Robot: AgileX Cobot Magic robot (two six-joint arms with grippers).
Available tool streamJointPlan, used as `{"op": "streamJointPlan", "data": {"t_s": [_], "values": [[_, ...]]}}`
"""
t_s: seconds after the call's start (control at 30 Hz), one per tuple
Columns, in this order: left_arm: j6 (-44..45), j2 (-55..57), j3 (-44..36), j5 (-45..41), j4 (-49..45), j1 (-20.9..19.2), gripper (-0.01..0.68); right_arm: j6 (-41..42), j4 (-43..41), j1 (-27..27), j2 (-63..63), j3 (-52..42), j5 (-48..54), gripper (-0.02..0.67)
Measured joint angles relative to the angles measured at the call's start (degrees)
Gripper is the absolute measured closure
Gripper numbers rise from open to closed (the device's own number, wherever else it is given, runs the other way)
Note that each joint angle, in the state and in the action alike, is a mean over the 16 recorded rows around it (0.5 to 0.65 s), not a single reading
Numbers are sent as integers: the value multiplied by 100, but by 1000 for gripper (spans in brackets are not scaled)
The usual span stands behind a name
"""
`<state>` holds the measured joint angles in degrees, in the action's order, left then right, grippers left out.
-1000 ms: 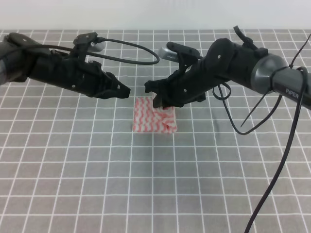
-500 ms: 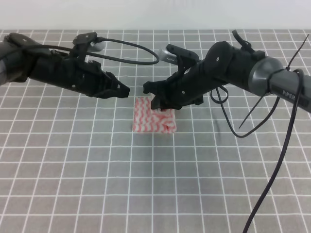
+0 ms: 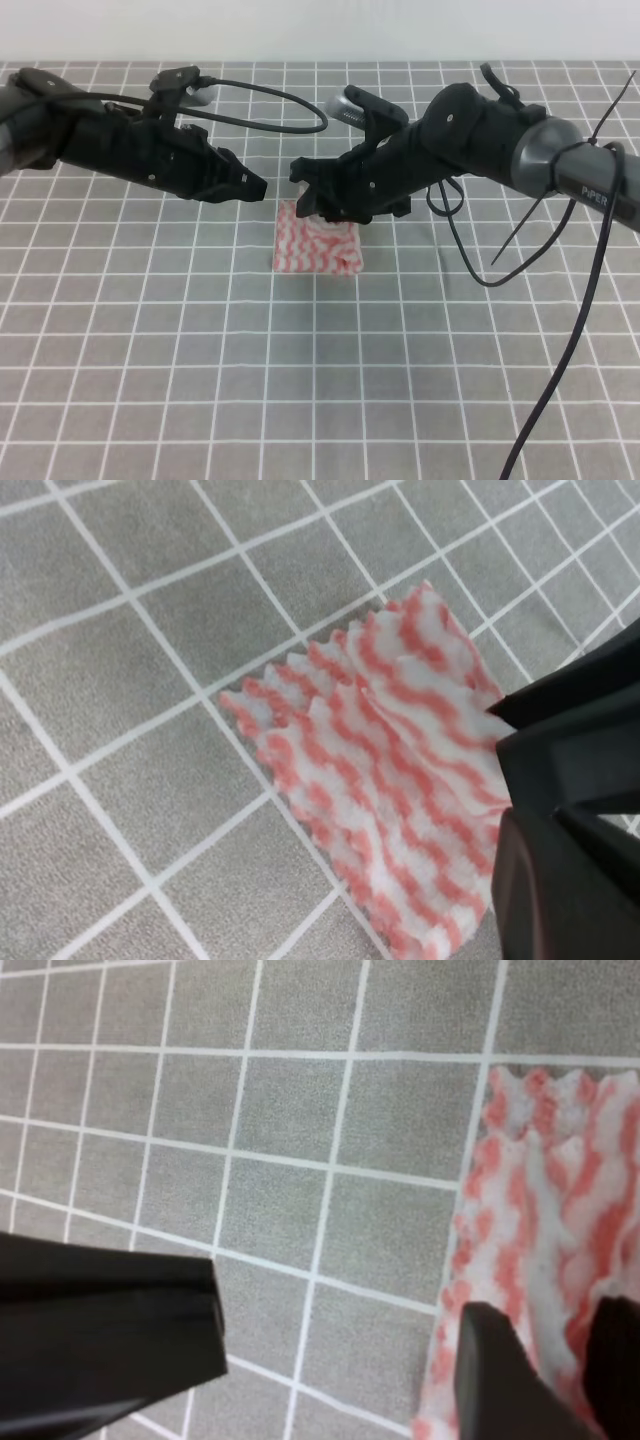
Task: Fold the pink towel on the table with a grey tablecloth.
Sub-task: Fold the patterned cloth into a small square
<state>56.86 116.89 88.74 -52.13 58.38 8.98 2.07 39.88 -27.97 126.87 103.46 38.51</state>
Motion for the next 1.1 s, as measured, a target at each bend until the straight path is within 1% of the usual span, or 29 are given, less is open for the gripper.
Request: {"op": "streamJointPlan", "data": {"t_s": [0.3, 0.8, 1.1], "values": [[2, 0, 0, 13, -11, 0, 676, 167, 166, 2, 13, 168, 234, 457], [5, -3, 1, -11, -23, 0, 676, 275, -416, 38, -2, 734, 785, 485], [11, 0, 0, -1, -26, 0, 676, 261, -338, 27, 48, 800, 895, 492]]}}
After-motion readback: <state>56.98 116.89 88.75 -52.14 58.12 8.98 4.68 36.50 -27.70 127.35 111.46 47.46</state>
